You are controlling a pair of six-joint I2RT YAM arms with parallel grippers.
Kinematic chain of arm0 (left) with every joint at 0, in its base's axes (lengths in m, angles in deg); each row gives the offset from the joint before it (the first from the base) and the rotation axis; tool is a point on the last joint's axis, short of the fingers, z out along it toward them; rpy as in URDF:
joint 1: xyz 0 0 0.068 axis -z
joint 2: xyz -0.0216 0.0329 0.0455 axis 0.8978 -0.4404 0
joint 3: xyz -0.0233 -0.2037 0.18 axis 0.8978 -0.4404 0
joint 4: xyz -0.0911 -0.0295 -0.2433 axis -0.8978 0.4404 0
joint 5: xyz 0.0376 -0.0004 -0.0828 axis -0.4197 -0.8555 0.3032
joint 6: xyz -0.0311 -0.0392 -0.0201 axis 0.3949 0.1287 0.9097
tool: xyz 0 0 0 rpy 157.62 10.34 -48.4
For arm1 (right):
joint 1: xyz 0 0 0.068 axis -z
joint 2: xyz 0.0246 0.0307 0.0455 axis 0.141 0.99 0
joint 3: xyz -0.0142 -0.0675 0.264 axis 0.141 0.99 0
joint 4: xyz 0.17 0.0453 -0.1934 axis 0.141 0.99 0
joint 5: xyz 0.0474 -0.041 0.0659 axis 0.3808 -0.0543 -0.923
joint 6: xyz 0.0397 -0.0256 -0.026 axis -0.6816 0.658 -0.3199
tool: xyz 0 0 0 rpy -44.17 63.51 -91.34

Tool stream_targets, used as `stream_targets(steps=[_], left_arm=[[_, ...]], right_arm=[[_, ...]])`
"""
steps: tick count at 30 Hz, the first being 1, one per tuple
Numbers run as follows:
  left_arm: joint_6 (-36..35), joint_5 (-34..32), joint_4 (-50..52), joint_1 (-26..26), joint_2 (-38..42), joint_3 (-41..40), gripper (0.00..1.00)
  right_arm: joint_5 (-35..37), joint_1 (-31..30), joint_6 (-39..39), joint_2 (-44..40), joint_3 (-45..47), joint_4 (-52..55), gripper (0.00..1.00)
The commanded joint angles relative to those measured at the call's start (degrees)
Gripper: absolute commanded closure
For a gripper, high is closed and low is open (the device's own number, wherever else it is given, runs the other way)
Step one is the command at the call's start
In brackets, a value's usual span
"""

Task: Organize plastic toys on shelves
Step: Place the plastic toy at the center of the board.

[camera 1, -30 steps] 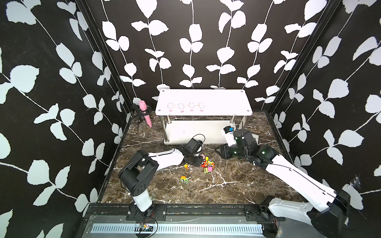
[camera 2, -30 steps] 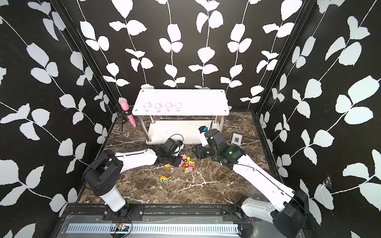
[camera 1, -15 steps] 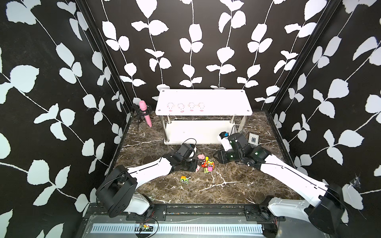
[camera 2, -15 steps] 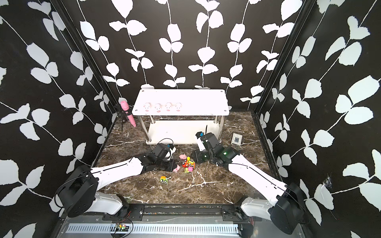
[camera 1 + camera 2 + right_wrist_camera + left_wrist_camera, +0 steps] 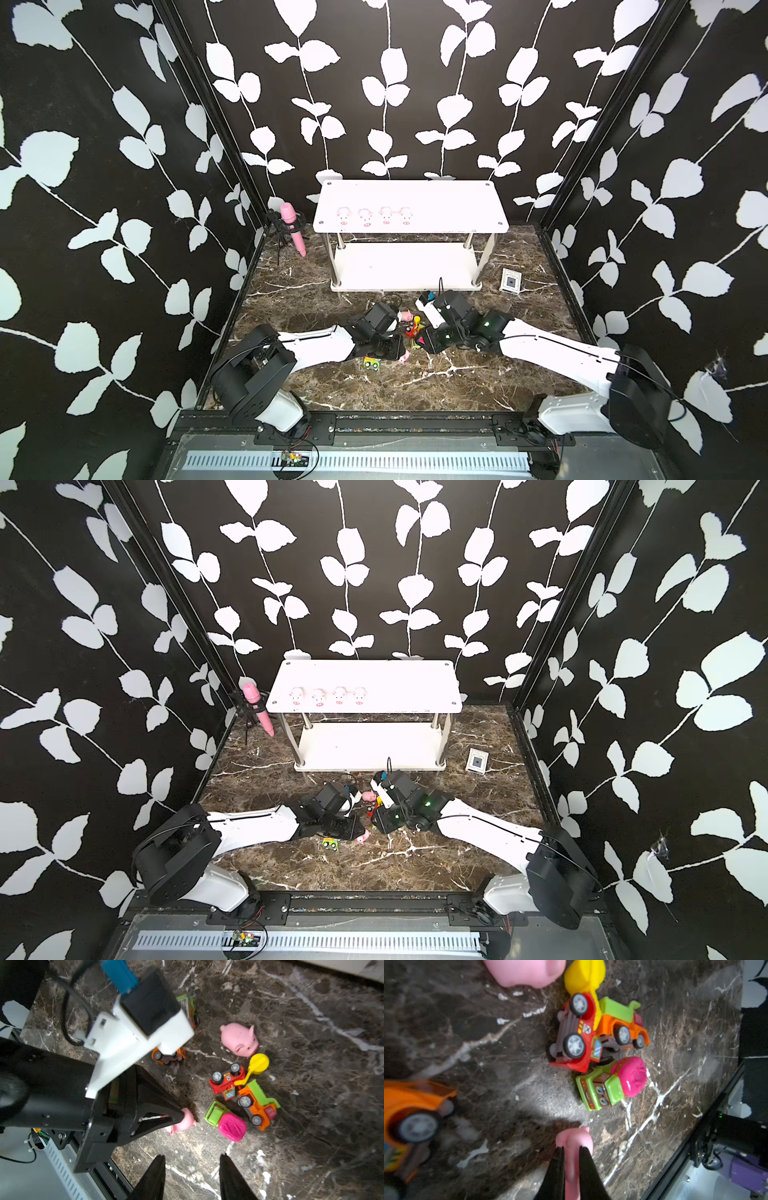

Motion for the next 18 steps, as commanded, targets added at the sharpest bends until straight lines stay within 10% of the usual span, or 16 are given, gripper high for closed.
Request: stream_targets(steps=[1, 18], left_arm=[[-1.2, -4.7, 3.6, 0.3, 0.2, 0.5, 0.73], [-11.1, -2.0, 12.3, 0.3, 2.3, 5.5, 0.73]], right_arm=[[1.4, -1.7, -1.6, 1.5, 2.2, -4.1, 0.57], [2.5, -6.2, -7.6, 7.4, 8.0, -13.5, 0.65]])
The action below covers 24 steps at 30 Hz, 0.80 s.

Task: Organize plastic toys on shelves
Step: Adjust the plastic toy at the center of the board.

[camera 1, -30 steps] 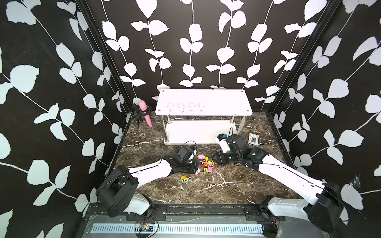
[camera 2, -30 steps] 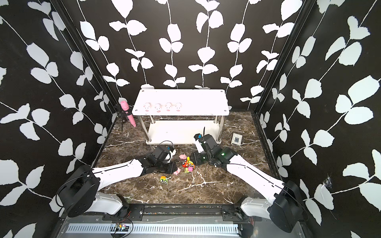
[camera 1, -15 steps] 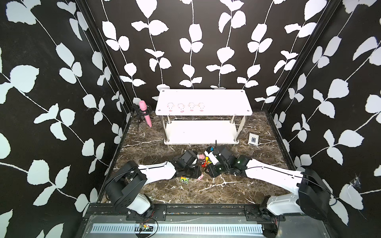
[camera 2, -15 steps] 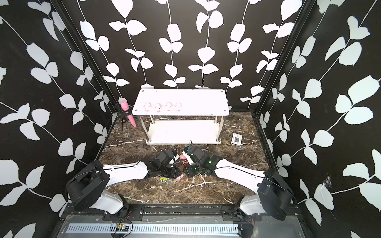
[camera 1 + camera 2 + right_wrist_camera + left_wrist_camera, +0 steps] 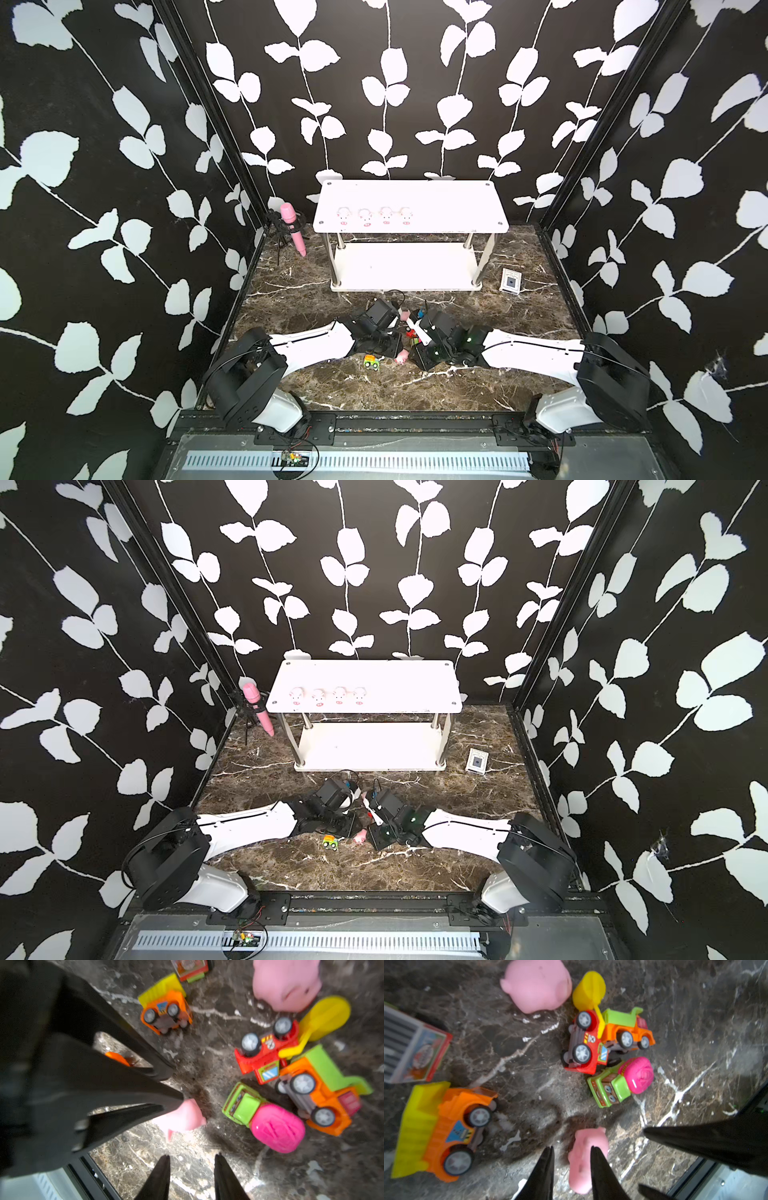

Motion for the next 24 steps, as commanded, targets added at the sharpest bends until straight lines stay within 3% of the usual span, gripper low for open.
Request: stream_targets(steps=[1, 5, 24], left_arm=[[-3.5, 2.5, 2.6, 0.1, -0.2, 1.3, 0.76], [-3.8, 3.9, 2.2, 0.2, -1.7, 1.4, 0.86], [-3.5, -5.3, 8.4, 0.2, -1.2, -1.2, 0.86]], right_arm=[[1.0, -1.0, -2.4, 1.6, 1.6, -4.1, 0.66], [1.6, -1.6, -3.3, 3.7, 1.4, -5.1, 0.67], [4.1, -2.8, -3.5, 9.3, -2.7, -6.4, 0.68]])
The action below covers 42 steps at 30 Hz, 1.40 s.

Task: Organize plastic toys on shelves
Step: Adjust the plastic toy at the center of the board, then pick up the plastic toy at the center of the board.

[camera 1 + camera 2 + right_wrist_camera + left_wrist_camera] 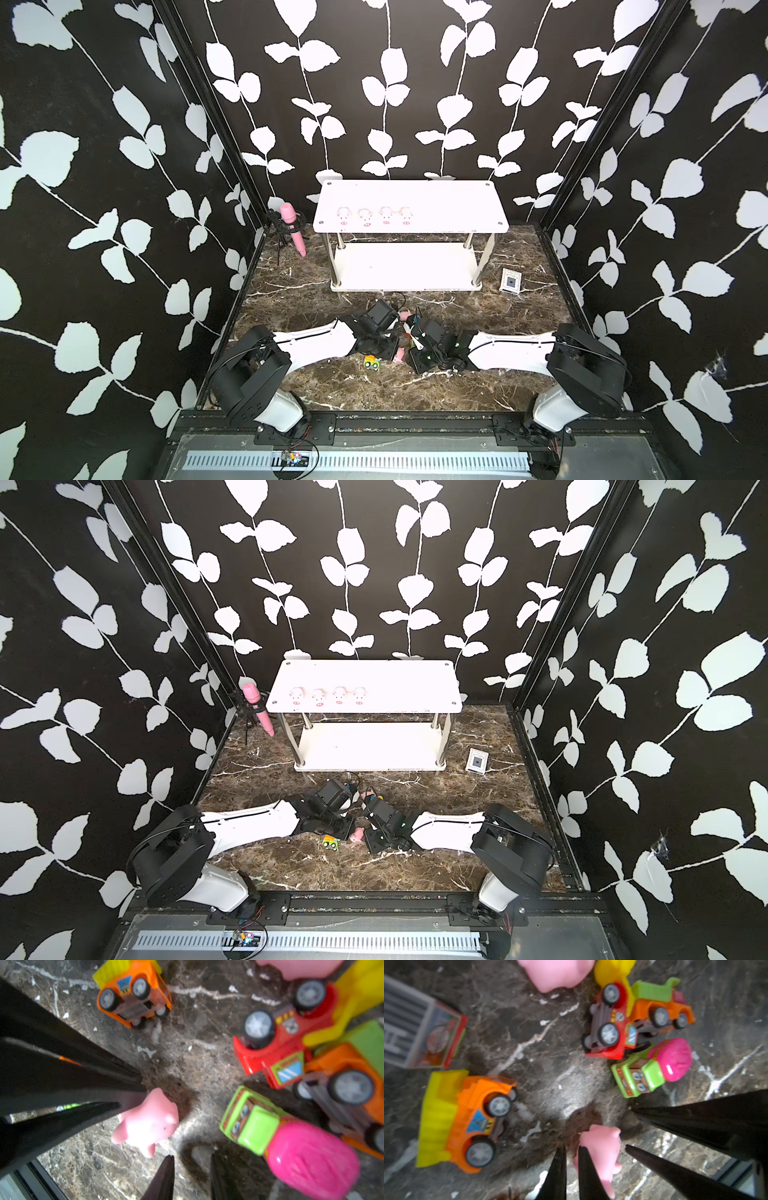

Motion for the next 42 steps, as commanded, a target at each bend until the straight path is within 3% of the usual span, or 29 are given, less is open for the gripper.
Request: stream_targets(steps=[1, 9, 17, 21, 28, 42], left_arm=[[-0.6, -1.8, 4.2, 0.2, 0.0, -1.4, 0.86], [0.1, 0.2, 2.0, 0.2, 0.2, -1.9, 0.85], [1.0, -0.5, 1.0, 0.2, 1.9, -2.2, 0.83], [1.2, -1.1, 1.0, 0.2, 0.7, -2.1, 0.83], [2.0, -0.1, -0.4, 0.2, -0.4, -2.4, 0.84], [3.2, 0.8, -2.4, 0.2, -0.5, -3.6, 0.85]], right_arm=[[0.6, -1.0, 0.2, 1.8, -2.3, -0.8, 0.68], [3.0, -1.0, 1.3, 3.4, -5.8, 1.9, 0.68], [8.1, -1.0, 2.2, -1.6, -6.1, 8.5, 0.67], [6.4, -0.9, 2.3, -3.5, -4.5, 7.5, 0.63], [-2.7, -0.8, 0.1, -3.3, -1.9, -3.0, 0.58], [-2.4, -0.9, -0.4, 2.8, -4.9, -2.1, 0.64]])
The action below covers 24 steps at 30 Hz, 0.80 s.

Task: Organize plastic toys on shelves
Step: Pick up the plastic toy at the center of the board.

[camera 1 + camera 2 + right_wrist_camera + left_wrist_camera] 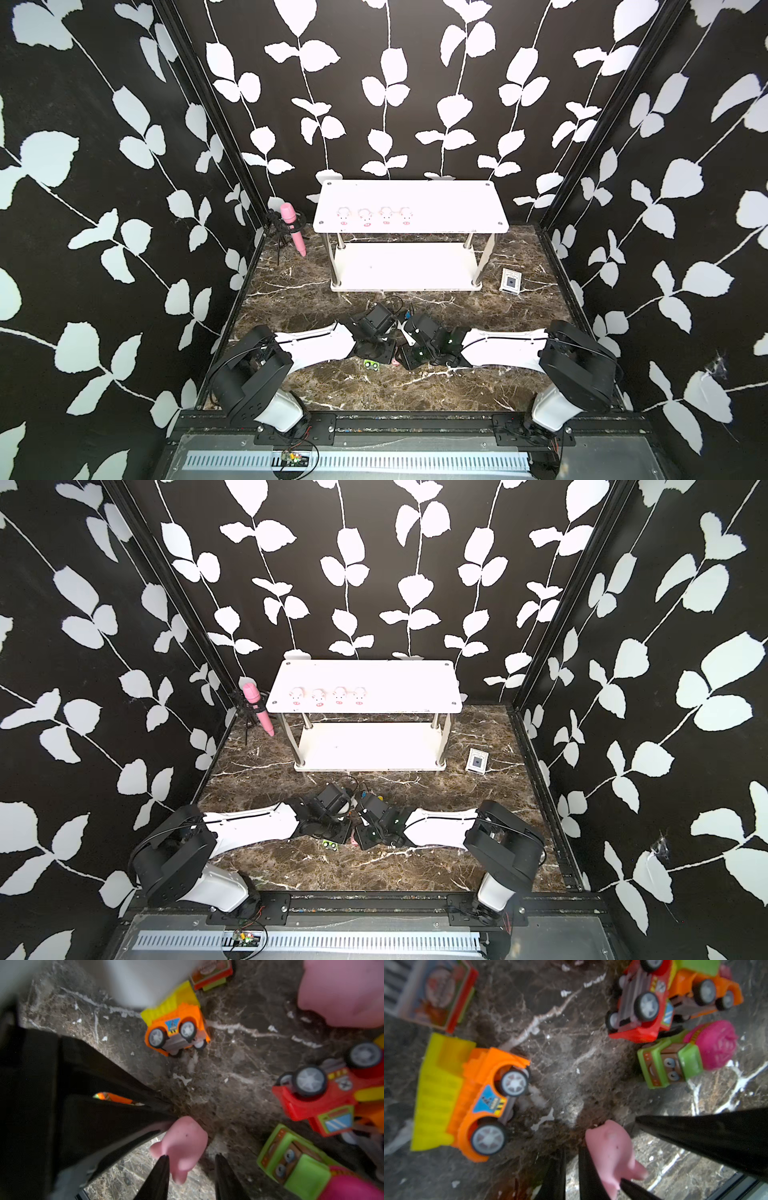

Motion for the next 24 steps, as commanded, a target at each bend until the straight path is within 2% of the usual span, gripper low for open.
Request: stream_targets(steps=[1, 16, 24], left_arm=[[0.7, 0.9, -1.3, 0.2, -0.4, -1.5, 0.85], [2.1, 2.9, -4.4, 0.3, -0.4, -3.4, 0.86], [2.6, 4.1, -5.5, 0.2, 1.8, -4.0, 0.85]], right_arm=[[-0.6, -0.4, -0.2, 1.0, -1.5, -0.5, 0.65], [-1.6, -0.5, -1.9, 4.3, -1.6, -2.3, 0.72], [1.5, -0.5, -2.0, 3.9, -1.4, -1.1, 0.99]])
